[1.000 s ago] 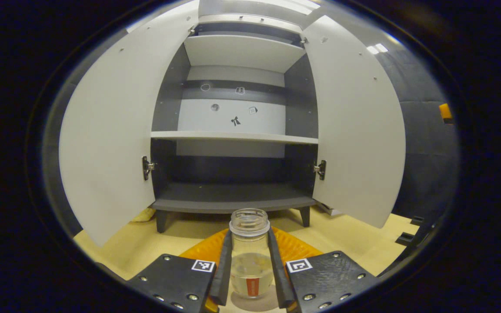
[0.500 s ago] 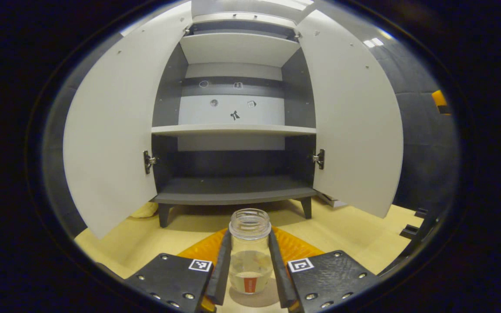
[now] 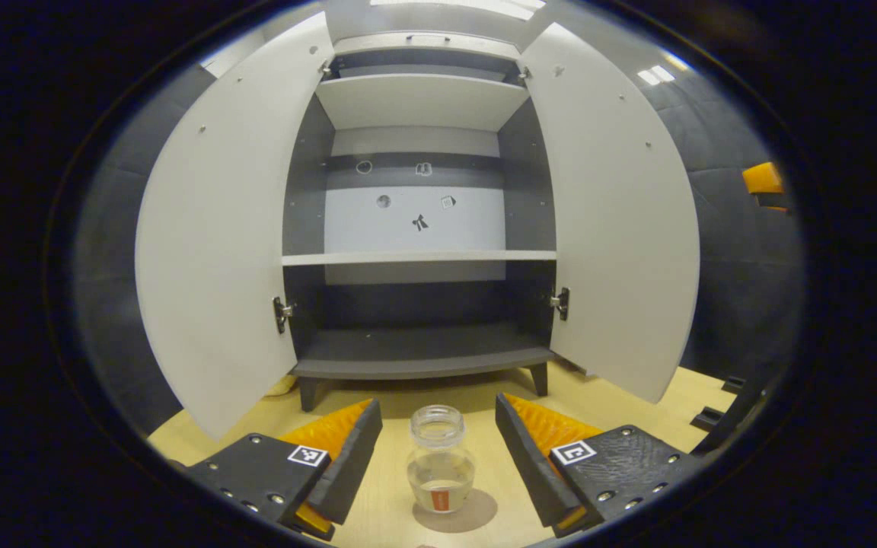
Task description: Grasp the bottle in the cabinet with the left hand and place it on the coaster, then close the right door with the right hand and the left door with the left hand.
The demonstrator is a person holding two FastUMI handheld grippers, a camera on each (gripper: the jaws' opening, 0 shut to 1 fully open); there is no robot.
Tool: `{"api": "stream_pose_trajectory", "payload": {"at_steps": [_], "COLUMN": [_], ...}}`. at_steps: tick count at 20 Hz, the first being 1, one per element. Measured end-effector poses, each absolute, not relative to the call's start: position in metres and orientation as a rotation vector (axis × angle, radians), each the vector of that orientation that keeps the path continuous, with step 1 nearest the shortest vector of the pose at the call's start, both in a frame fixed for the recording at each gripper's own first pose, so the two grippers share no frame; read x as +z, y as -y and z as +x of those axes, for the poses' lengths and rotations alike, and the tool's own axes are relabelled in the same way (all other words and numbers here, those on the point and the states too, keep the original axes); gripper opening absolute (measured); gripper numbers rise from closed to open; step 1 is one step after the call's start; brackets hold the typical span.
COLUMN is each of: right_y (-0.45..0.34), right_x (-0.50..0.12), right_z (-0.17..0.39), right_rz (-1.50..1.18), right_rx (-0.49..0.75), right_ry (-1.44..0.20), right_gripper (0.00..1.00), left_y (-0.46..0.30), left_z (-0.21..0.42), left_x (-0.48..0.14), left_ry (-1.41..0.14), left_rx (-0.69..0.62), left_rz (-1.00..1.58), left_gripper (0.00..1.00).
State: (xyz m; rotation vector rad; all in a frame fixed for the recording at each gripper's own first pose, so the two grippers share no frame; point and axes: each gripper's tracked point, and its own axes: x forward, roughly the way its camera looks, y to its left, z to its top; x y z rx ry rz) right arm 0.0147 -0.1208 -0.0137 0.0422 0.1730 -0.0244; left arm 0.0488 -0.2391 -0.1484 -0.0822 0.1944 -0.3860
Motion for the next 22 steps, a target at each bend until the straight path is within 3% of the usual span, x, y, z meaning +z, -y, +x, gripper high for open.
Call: {"api": "stream_pose_trajectory", "payload": {"at_steps": [8,12,22], "right_y": [0.16,0.163,0.119], "right_x": [0.021,0.031,0.043], "right_z": [0.068,0.094,0.14], "right_rz": [0.086,0.095,0.047], "right_rx": [-0.059,-0.058,-0.076], "right_ry": [-0.148,-0.155,-0.174], "right_gripper": [0.97,0.92,0.95], "left_y": [0.171,0.126,-0.002], "left_z": [0.029,0.02,0.027], "left_x": [-0.035,-0.011,0.027], "left_ry": [-0.112,-0.118,-0.066], "left_rx": [-0.256,-0.184,-0.01], "left_rz": [-0.057,-0.046,-0.021], "left_gripper": [0.9,0.89,0.9]}}
